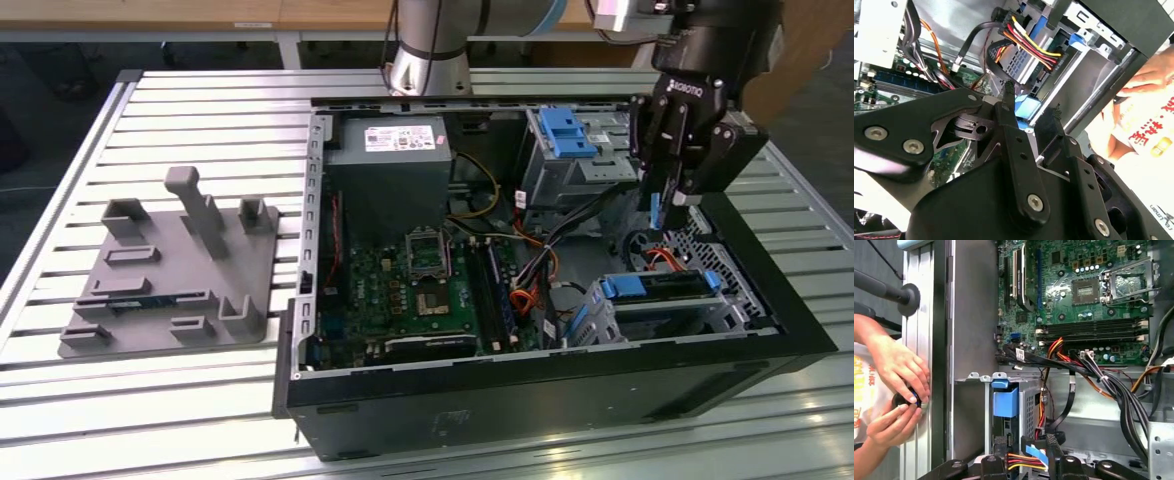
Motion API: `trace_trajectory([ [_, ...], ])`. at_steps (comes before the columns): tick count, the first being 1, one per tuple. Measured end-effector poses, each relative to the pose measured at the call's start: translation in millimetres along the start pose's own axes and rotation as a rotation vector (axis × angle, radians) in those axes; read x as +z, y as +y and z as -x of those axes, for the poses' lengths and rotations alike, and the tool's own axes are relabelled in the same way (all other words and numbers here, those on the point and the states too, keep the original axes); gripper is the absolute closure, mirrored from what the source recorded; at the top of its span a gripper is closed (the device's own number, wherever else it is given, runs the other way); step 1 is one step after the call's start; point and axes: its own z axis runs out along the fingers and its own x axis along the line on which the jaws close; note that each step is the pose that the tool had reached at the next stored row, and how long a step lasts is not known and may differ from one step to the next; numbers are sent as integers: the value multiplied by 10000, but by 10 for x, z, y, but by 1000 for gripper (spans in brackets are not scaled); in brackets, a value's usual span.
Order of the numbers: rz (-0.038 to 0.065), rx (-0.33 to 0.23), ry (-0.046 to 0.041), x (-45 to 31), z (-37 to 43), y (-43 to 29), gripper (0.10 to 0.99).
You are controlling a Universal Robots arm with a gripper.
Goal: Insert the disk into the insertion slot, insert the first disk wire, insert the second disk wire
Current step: 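Insert the second disk wire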
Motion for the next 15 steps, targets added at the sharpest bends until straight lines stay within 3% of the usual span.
trace_trajectory([
  [7, -22, -4, 331, 27, 11, 27, 651],
  [15, -43, -17, 799, 95, 46, 26, 651],
])
